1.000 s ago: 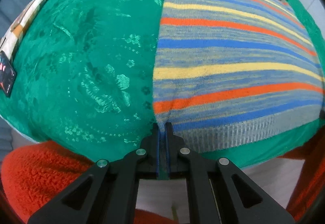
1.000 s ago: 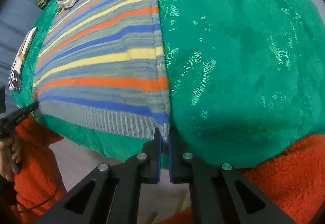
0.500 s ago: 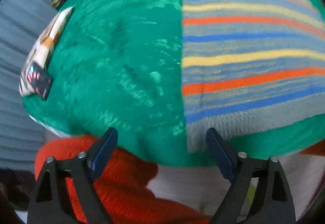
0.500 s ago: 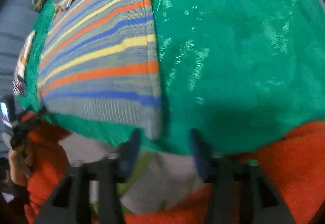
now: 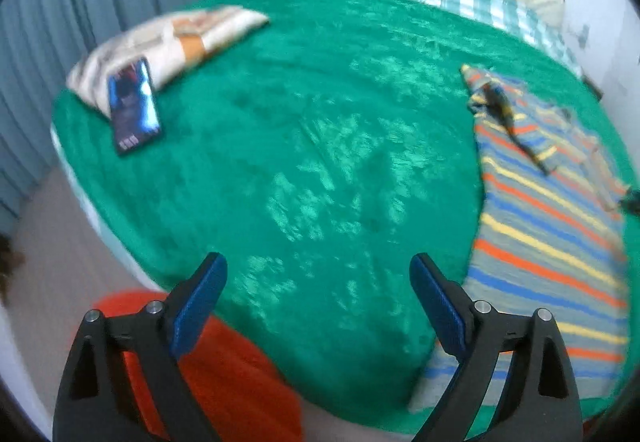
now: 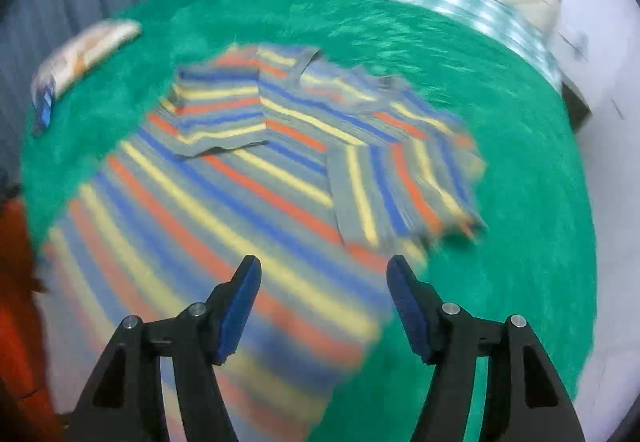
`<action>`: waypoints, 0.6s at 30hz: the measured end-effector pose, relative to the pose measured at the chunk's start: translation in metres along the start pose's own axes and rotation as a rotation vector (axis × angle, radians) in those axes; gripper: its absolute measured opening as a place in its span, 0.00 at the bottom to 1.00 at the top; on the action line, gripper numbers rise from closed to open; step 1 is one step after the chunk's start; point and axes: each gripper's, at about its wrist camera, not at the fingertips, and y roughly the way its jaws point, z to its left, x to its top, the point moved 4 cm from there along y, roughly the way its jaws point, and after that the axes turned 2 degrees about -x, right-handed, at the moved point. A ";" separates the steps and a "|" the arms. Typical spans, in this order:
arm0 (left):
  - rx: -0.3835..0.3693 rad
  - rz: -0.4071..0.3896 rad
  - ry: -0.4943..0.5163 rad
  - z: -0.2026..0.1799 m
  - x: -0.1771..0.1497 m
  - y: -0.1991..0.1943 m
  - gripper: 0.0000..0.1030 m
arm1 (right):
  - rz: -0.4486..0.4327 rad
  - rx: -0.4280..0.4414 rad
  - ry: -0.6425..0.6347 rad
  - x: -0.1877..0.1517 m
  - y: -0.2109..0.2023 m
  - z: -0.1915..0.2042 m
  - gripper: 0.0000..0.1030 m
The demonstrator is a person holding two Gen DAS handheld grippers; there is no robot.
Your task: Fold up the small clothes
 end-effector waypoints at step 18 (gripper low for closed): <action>-0.173 -0.079 0.928 -0.281 0.059 0.037 0.82 | 0.066 0.057 0.182 0.019 0.081 -0.035 0.33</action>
